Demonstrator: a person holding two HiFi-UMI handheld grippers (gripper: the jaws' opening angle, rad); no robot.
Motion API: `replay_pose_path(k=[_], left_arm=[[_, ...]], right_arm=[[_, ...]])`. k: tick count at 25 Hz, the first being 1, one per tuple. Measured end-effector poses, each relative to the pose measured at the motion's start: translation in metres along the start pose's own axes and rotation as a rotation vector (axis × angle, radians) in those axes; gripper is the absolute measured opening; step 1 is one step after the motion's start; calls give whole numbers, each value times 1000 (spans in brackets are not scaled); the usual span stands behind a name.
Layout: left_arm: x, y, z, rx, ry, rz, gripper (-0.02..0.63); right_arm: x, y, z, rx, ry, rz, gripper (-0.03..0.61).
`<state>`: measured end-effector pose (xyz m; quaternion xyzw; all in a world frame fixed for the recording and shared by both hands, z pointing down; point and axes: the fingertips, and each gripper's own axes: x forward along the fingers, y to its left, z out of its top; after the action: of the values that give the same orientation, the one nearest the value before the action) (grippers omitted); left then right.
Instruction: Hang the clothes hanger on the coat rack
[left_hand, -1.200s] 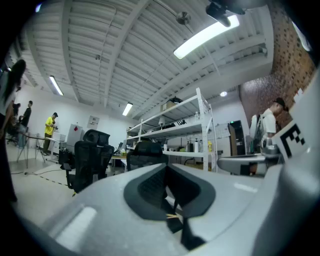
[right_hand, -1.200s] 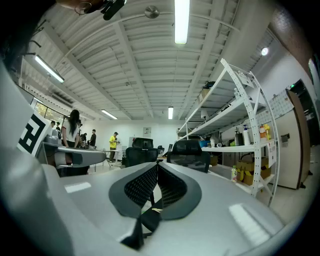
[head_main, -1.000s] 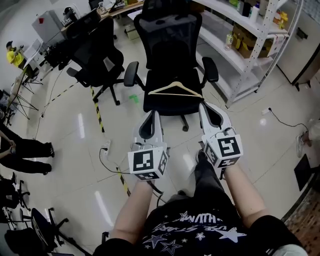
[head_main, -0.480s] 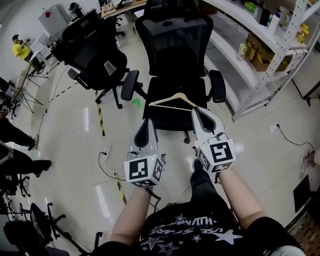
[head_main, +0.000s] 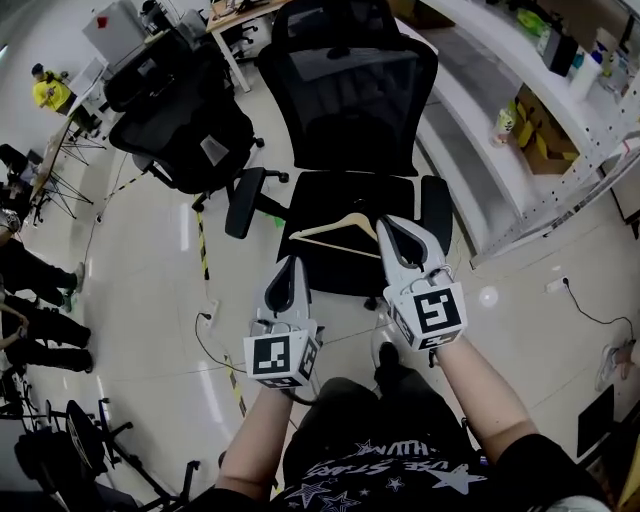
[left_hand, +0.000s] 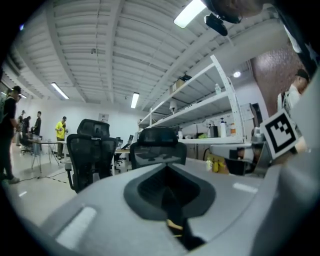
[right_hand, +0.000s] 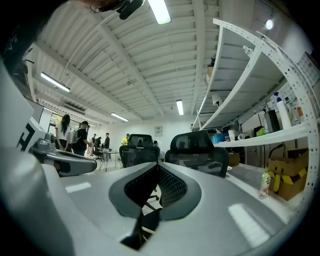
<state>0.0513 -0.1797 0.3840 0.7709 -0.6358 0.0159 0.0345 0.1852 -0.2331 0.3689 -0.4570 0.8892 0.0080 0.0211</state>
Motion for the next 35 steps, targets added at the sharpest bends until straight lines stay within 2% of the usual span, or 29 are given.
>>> replay_pose_path(k=[4, 10, 15, 19, 23, 28, 31, 35], left_arm=[[25, 3, -2, -6, 32, 10, 5], [72, -2, -36, -56, 89, -105, 5], [112, -1, -81, -56, 135, -208, 5], [141, 11, -119, -84, 201, -249, 5], [161, 26, -162, -65, 256, -286, 5], [173, 43, -215, -80, 344, -302, 5], [180, 53, -241, -59, 366, -295, 5], [186, 56, -271, -59, 413, -312, 5]], right_arm=[[13, -18, -22, 20, 40, -9, 8], [32, -19, -65, 42, 128, -41, 6], [52, -28, -98, 42, 156, -111, 6], [73, -33, -139, 58, 207, -124, 8], [91, -31, -186, 71, 266, -111, 9], [100, -28, -237, 131, 345, -135, 78], [105, -27, -267, 141, 401, -135, 117], [106, -28, -315, 162, 511, -134, 166]])
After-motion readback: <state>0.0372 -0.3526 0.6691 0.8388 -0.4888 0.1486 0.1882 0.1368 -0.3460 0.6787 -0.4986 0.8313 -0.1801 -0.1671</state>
